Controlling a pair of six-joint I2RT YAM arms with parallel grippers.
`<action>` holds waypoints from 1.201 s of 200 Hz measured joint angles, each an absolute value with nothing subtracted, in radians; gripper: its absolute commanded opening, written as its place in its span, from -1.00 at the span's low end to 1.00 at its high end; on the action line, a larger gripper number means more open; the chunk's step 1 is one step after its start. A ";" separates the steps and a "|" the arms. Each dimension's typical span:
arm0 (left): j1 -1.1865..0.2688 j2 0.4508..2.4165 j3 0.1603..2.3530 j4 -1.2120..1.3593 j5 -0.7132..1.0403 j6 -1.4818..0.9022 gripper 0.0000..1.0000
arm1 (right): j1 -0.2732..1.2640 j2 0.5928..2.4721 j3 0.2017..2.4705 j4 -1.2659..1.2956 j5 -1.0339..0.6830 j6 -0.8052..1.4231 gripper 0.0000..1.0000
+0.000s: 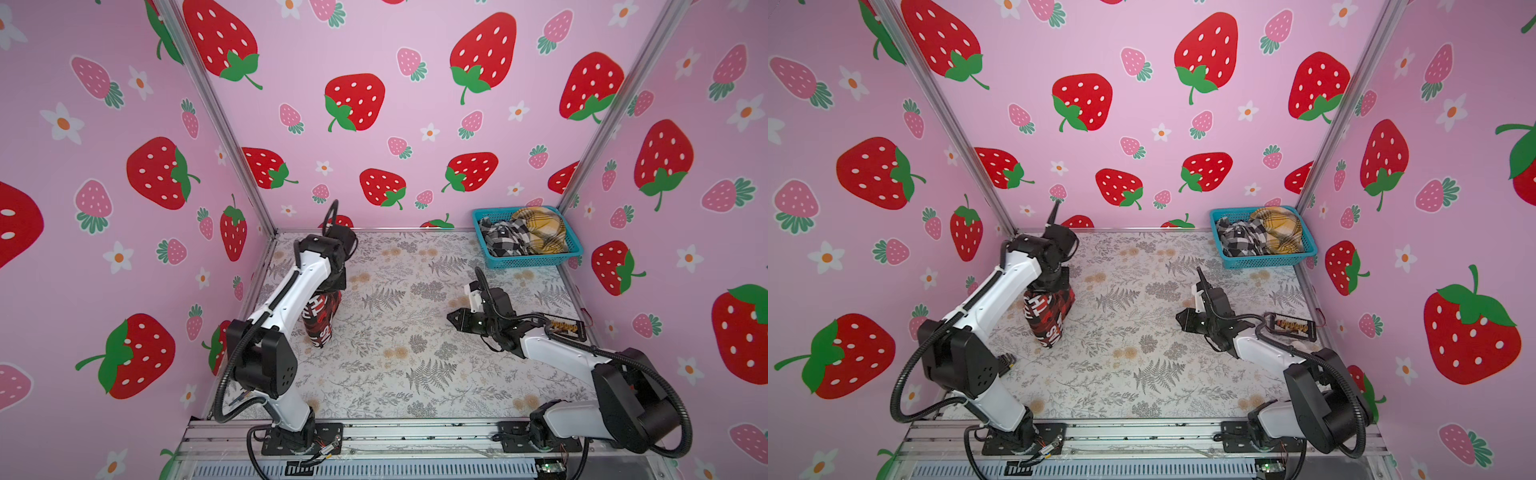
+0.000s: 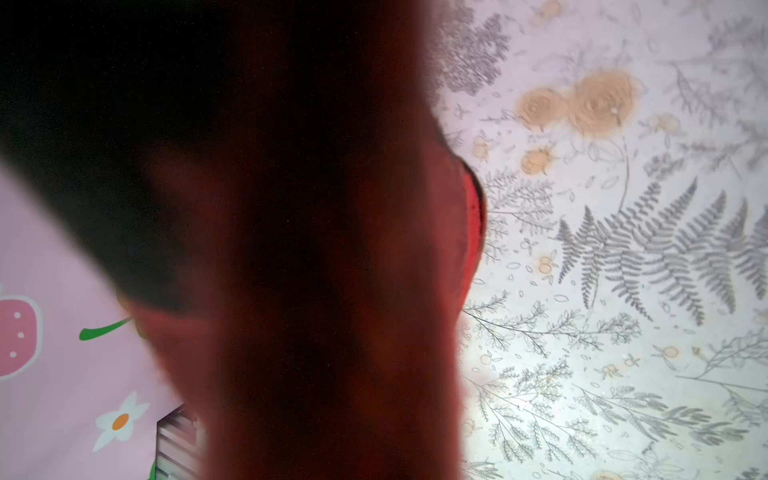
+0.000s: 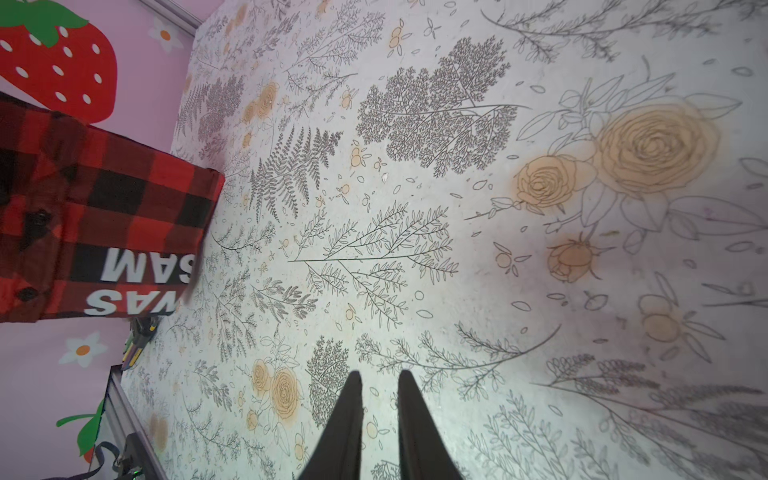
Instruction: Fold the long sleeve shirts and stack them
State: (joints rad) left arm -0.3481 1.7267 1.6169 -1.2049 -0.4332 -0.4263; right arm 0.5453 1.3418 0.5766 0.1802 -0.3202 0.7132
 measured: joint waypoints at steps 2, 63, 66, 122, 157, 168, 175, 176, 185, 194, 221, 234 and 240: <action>-0.360 1.733 1.617 -1.206 -0.440 -0.430 -1.00 | 0.543 1.339 0.574 0.182 -0.323 0.714 -0.61; -0.881 2.200 2.036 -1.280 -0.451 -0.706 0.32 | 0.418 1.114 0.462 0.125 -0.365 0.728 0.20; -0.905 2.218 2.059 -1.275 -0.438 -0.715 0.40 | 0.411 1.084 0.458 0.105 -0.363 0.730 0.21; -1.043 2.167 2.139 -1.192 -0.236 -0.828 0.41 | 0.367 0.786 0.463 -0.153 -0.337 0.706 0.06; -0.712 1.759 1.700 -0.991 -0.091 -0.802 -0.49 | 0.488 0.962 0.501 -0.166 -0.356 0.722 0.07; -0.577 1.676 1.568 -0.922 -0.041 -0.793 -0.67 | 0.558 1.064 0.559 -0.173 -0.346 0.723 0.06; -0.502 1.642 1.487 -0.875 -0.003 -0.783 -0.76 | 0.601 1.128 0.606 -0.175 -0.334 0.724 0.05; -0.495 1.640 1.479 -0.870 0.000 -0.782 -0.77 | 0.609 1.139 0.616 -0.175 -0.333 0.725 0.05; -0.433 1.627 1.396 -0.828 0.049 -0.768 -0.86 | 0.651 1.212 0.676 -0.171 -0.322 0.726 -0.05; -0.395 1.637 1.331 -0.783 0.110 -0.757 -0.93 | 0.690 1.283 0.729 -0.155 -0.314 0.730 -0.14; -0.356 1.729 1.244 -0.659 0.256 -0.732 -1.00 | 0.759 1.443 0.826 -0.107 -0.302 0.763 -0.13; -0.348 1.764 1.224 -0.598 0.304 -0.730 -1.00 | 0.769 1.510 0.840 -0.077 -0.308 0.781 -0.02; -0.343 1.778 1.212 -0.570 0.322 -0.731 -1.00 | 0.770 1.540 0.842 -0.063 -0.315 0.788 0.00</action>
